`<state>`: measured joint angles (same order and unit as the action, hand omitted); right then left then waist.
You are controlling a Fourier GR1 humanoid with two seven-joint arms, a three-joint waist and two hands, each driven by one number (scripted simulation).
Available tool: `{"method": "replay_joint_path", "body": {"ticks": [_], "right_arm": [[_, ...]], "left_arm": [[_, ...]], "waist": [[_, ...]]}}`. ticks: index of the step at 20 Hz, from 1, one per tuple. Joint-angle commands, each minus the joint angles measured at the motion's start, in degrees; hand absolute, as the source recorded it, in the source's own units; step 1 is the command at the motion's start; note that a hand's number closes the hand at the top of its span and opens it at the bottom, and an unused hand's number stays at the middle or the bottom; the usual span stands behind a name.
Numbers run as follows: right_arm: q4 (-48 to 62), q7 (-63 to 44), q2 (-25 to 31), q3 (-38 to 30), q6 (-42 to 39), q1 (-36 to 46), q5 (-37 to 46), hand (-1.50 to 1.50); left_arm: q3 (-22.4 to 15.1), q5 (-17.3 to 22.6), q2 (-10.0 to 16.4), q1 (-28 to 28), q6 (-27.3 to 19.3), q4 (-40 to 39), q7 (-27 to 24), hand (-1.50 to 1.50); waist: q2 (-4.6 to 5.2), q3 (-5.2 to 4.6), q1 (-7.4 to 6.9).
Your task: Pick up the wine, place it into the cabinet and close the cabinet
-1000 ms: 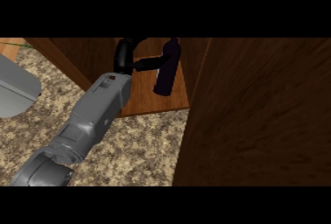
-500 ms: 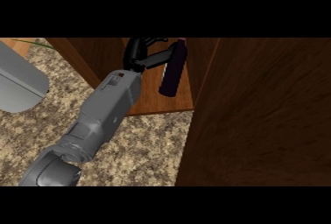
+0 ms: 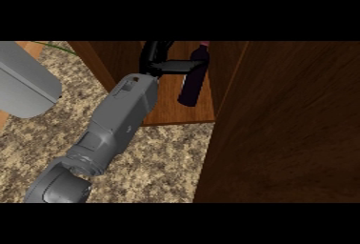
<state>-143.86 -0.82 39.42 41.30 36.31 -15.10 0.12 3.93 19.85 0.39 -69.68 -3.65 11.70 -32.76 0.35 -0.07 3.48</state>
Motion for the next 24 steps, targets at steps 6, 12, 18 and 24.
{"method": "replay_joint_path", "body": {"ticks": [6, 12, 18, 24], "right_arm": [[-10.46, -2.80, 2.33, 0.96, 1.44, -5.75, -0.11, -1.50], [-13.25, -3.76, 4.89, -0.91, 0.92, -5.79, -2.10, -1.50], [-9.65, -2.98, 2.27, 0.85, 3.15, -5.26, 0.08, -1.50], [-11.89, -4.71, 3.92, -1.72, 3.37, -5.10, -2.26, -1.50]], "left_arm": [[-4.01, 3.33, -0.38, 6.75, 6.36, 3.87, -1.36, -1.50], [-6.85, 7.50, -0.39, 10.66, 10.20, 8.90, 1.42, -1.50], [-12.59, 10.40, -0.39, 18.95, 10.24, 16.95, 1.68, -1.50], [-18.23, 12.82, -0.39, 27.29, 8.47, 27.16, 5.01, -1.50]], "waist": [[-0.85, 0.03, -1.12], [-1.42, 0.02, -1.92], [-1.55, -0.01, -3.53], [-1.49, 0.01, -4.20]]}}
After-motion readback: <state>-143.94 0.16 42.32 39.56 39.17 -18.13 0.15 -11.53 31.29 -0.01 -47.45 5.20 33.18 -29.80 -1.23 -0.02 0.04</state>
